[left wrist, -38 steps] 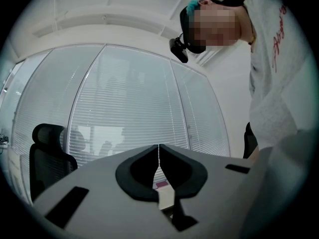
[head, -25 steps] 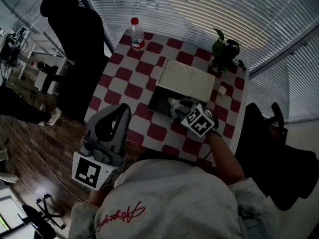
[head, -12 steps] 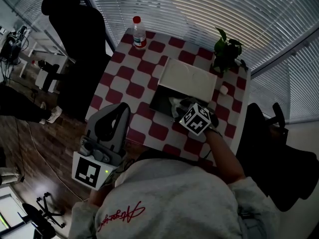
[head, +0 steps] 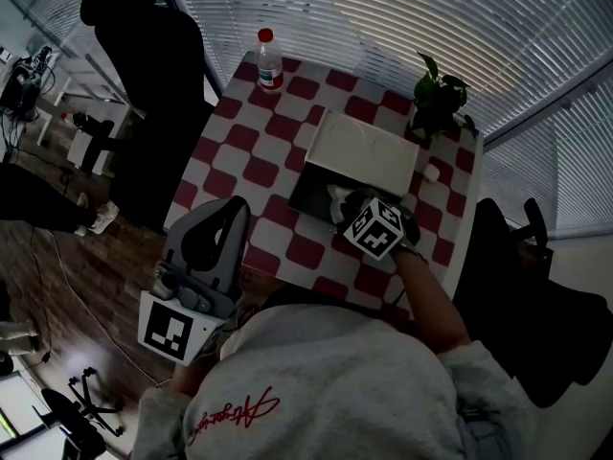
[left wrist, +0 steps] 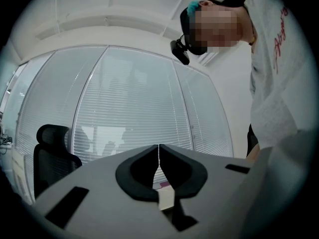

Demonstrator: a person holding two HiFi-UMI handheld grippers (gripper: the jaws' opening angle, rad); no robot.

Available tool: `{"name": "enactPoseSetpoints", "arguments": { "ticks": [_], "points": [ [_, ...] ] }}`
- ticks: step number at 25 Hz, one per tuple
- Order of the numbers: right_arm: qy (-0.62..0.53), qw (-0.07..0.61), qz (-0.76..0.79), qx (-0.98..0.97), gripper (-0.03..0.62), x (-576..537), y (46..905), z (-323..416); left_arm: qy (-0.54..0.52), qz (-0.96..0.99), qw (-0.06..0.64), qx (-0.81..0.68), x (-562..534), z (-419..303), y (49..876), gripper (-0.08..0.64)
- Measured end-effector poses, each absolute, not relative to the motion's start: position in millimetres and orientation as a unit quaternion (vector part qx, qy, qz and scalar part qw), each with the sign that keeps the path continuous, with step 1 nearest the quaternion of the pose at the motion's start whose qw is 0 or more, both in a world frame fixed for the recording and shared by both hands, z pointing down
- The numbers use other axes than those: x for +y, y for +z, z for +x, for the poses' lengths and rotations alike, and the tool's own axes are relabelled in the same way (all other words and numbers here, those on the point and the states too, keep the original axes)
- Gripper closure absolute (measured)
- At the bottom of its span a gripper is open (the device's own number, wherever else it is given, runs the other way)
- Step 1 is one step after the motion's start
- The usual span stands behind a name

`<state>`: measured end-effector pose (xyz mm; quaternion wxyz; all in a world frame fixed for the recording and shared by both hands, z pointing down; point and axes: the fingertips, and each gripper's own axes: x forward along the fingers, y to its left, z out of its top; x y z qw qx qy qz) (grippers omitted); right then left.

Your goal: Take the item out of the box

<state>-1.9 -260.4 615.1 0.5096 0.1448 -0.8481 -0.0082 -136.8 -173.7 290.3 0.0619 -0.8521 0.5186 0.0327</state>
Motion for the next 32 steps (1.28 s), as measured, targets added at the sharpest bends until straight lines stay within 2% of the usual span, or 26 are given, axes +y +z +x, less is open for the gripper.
{"name": "enactPoseSetpoints", "arguments": {
  "ticks": [9, 32],
  "points": [
    [-0.008, 0.506, 0.146, -0.85, 0.573, -261.2, 613.5, -3.4, 0.036, -0.854, 0.063, 0.516, -175.0, -135.9, 290.3, 0.543],
    [-0.015, 0.493, 0.134, -0.859, 0.581, -253.0, 605.7, -6.1, 0.038, -0.86, 0.066, 0.505, -177.6, -134.6, 287.9, 0.543]
  ]
}}
